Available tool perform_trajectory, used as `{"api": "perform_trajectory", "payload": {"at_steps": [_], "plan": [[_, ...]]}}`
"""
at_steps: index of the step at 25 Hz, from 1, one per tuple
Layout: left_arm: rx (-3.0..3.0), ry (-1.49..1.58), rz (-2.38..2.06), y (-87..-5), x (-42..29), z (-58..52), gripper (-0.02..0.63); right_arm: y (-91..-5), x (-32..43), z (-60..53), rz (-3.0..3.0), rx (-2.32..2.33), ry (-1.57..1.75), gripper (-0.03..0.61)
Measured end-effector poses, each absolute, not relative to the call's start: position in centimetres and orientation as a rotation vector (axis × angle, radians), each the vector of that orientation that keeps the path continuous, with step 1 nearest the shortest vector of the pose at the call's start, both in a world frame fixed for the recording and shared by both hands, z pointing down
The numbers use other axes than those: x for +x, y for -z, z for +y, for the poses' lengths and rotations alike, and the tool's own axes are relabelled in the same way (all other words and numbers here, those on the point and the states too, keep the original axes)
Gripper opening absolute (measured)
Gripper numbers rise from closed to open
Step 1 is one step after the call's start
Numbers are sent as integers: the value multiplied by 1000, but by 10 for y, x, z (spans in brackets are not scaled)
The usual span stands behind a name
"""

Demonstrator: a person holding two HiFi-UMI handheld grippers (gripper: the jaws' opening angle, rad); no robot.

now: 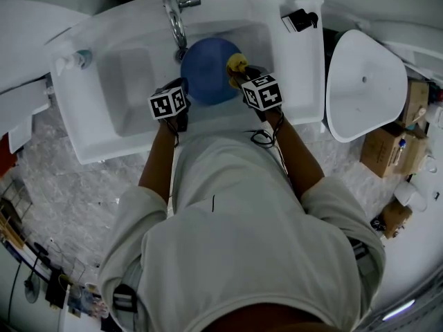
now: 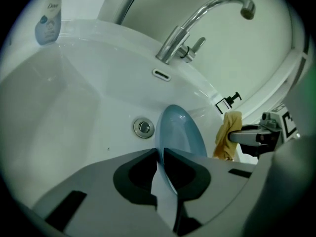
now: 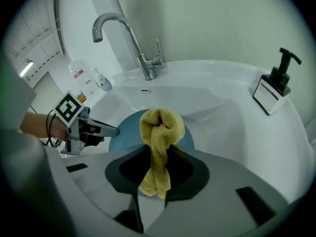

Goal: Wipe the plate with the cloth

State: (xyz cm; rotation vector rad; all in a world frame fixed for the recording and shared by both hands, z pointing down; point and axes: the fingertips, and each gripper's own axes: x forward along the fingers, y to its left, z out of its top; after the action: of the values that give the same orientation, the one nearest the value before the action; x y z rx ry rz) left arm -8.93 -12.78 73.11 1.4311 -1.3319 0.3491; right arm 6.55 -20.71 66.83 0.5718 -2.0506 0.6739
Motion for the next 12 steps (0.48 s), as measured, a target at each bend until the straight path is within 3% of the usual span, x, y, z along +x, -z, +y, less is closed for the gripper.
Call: {"api": "perform_trajectory", "payload": {"at_steps": [12], "plan": [[1680,-507,-1347,-687,-70,-142,64,-703,56,-237,-1948,582,-610,87]]}}
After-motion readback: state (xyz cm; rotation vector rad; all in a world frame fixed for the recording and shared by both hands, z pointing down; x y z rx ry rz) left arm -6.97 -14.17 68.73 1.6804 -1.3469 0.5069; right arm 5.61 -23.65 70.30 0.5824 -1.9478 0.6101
